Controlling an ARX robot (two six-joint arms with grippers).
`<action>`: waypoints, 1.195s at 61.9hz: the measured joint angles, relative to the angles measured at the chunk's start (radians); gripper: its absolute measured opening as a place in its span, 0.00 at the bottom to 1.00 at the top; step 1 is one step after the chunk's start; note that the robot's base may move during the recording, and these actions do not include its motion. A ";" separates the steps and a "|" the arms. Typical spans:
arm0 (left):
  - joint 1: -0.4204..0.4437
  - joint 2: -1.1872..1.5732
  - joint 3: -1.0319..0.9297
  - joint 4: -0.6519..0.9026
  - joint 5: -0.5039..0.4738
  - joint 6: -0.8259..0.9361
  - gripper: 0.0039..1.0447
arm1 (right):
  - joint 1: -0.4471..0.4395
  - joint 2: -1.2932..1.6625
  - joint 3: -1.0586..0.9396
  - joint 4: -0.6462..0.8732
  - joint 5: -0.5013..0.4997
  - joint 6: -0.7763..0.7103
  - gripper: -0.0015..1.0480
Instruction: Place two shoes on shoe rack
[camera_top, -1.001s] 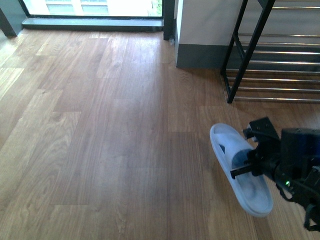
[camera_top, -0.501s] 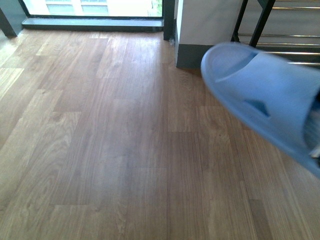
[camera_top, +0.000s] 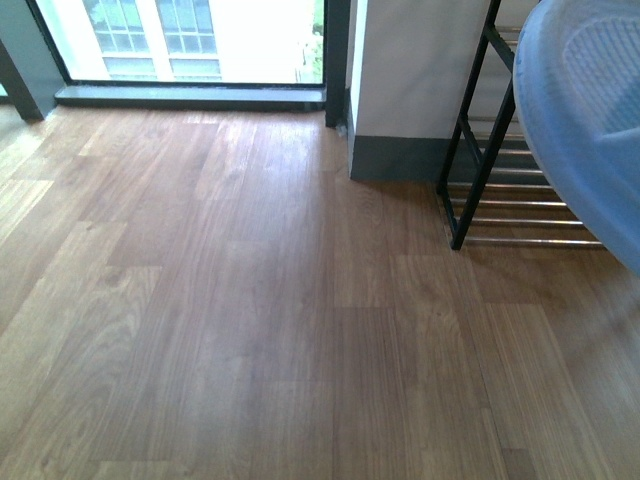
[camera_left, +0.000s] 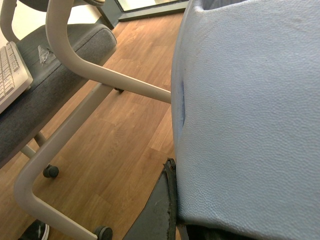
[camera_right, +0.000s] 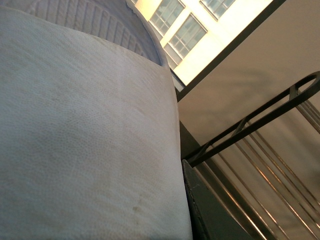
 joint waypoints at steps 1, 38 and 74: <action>0.000 0.000 0.000 0.000 0.000 0.000 0.01 | 0.000 -0.001 0.000 0.000 0.000 0.000 0.01; 0.000 0.000 0.000 0.000 0.000 0.000 0.01 | 0.000 -0.002 -0.001 0.000 -0.002 0.000 0.01; -0.002 0.000 0.000 0.000 0.000 0.000 0.01 | -0.001 -0.002 -0.003 0.000 -0.002 0.000 0.01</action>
